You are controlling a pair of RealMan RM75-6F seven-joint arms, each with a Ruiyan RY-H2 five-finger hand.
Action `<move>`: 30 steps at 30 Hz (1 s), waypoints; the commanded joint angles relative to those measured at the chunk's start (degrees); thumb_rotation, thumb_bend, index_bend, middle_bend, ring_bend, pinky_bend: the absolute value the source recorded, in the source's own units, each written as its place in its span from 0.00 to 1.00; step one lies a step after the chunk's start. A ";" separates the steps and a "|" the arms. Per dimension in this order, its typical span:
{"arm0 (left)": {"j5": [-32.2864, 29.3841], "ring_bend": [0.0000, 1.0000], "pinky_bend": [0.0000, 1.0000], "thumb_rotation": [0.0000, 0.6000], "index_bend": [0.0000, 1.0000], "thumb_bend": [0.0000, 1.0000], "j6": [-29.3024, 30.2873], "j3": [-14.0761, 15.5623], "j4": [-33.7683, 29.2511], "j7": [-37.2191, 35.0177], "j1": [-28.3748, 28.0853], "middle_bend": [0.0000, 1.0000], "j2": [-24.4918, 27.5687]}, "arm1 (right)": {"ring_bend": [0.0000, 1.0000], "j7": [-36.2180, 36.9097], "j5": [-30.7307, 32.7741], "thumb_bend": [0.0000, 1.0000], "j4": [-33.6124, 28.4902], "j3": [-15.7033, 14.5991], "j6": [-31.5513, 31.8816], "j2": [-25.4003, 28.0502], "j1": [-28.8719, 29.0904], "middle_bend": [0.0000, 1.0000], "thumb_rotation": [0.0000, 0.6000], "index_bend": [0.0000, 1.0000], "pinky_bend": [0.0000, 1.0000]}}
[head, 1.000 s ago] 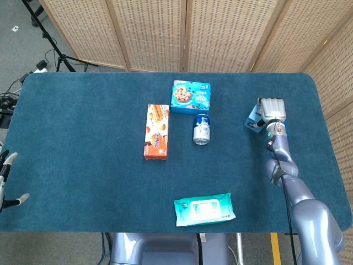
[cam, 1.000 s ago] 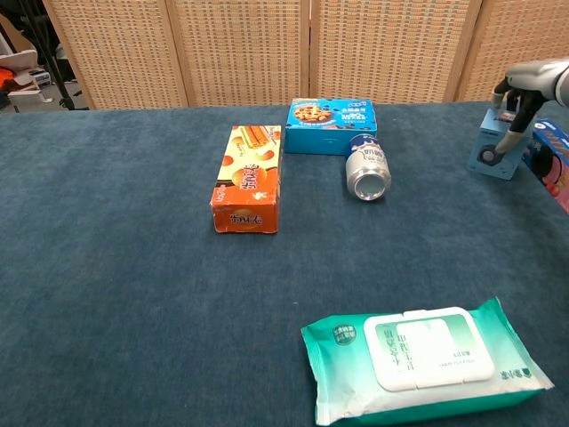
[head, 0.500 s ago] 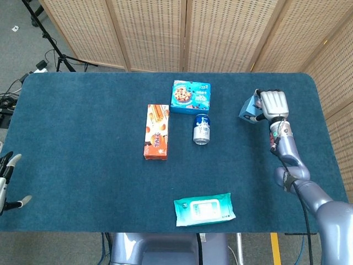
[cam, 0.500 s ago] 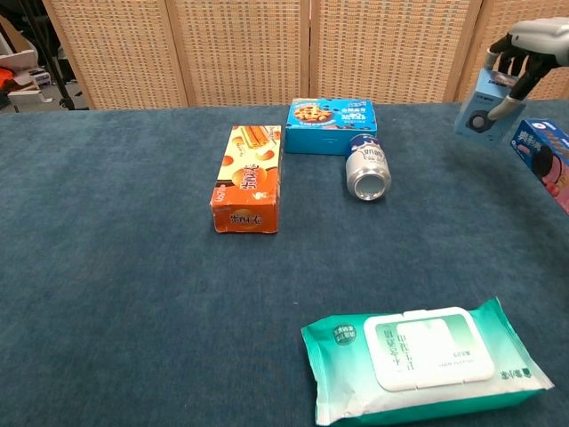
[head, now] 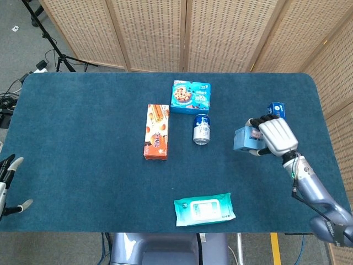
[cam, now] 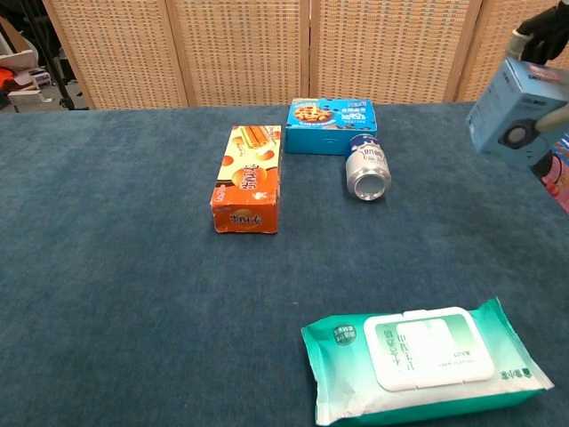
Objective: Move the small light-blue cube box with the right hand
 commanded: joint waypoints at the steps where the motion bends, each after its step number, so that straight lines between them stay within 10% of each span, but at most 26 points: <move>1: 1.05 0.00 0.00 1.00 0.00 0.00 0.96 0.34 0.34 -1.18 0.48 0.00 0.36 | 0.37 -7.63 -6.13 0.31 -4.32 -4.36 3.65 -1.74 -3.37 0.54 1.00 0.43 0.30; 17: 2.95 0.00 0.00 1.00 0.00 0.00 2.61 0.89 1.86 -5.88 1.38 0.00 1.56 | 0.37 -25.07 3.46 0.33 -3.93 -2.81 1.67 -12.78 -4.14 0.51 1.00 0.43 0.30; 24: 3.11 0.00 0.00 1.00 0.00 0.00 2.69 0.95 1.95 -6.39 1.47 0.00 1.76 | 0.00 -27.25 8.35 0.00 -7.64 -4.35 -6.38 -9.09 -2.25 0.00 1.00 0.08 0.22; 30: 3.33 0.00 0.00 1.00 0.00 0.00 2.87 0.99 1.83 -6.25 1.54 0.00 1.75 | 0.00 -27.19 6.27 0.00 -12.20 -4.29 -5.16 -5.95 -2.34 0.00 1.00 0.01 0.18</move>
